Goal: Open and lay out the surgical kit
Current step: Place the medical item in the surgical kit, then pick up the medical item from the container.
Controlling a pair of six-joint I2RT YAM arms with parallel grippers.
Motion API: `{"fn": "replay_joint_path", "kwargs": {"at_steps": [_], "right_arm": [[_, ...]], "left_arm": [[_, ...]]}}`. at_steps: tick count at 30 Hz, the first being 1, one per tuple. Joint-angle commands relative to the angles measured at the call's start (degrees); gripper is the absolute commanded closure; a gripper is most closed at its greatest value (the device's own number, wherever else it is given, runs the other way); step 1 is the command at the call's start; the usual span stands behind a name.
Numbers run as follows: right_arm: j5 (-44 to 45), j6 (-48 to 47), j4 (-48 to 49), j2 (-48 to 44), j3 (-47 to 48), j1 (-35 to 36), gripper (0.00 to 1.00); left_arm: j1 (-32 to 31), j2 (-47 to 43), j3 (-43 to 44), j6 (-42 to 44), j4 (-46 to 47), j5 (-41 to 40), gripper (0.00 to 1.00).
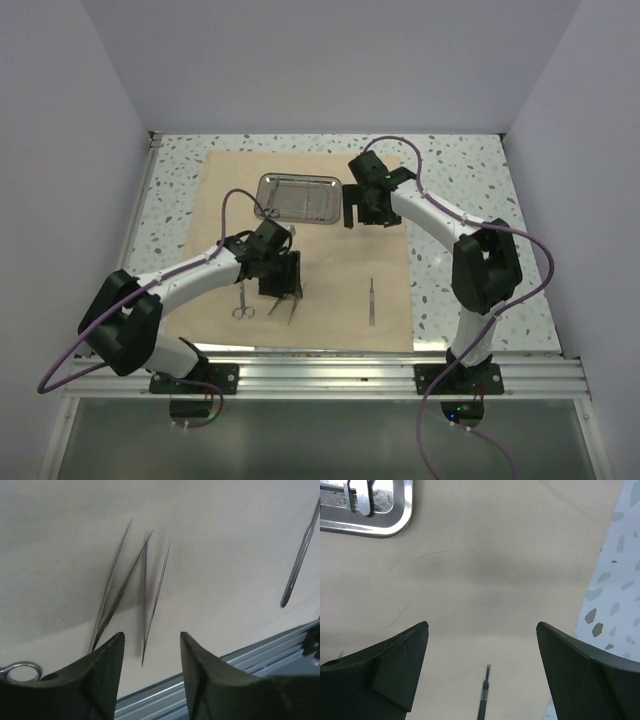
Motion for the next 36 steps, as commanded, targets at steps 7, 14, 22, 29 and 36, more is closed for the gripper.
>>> {"fn": "replay_joint_path", "kwargs": {"at_steps": [7, 14, 22, 29, 36], "right_arm": [[0.08, -0.34, -0.42, -0.1, 1.99, -1.61, 0.07], [-0.1, 0.19, -1.74, -3.79, 0.76, -2.22, 0.07], [0.61, 0.98, -2.79, -8.98, -3.98, -2.22, 0.07], [1.13, 1.25, -4.03, -9.42, -5.04, -2.31, 0.07], [2.36, 0.19, -5.43, -7.14, -2.32, -2.48, 0.07]], "left_arm": [[0.1, 2.88, 17.03, 3.05, -7.82, -4.24, 0.0], [9.13, 15.35, 34.02, 9.55, -8.18, -10.68, 0.07], [17.94, 35.98, 55.26, 16.06, -6.24, -13.23, 0.23], [19.17, 52.0, 75.33, 19.66, -10.29, -15.87, 0.3], [20.4, 57.28, 80.27, 20.63, -9.76, -16.84, 0.39]]}}
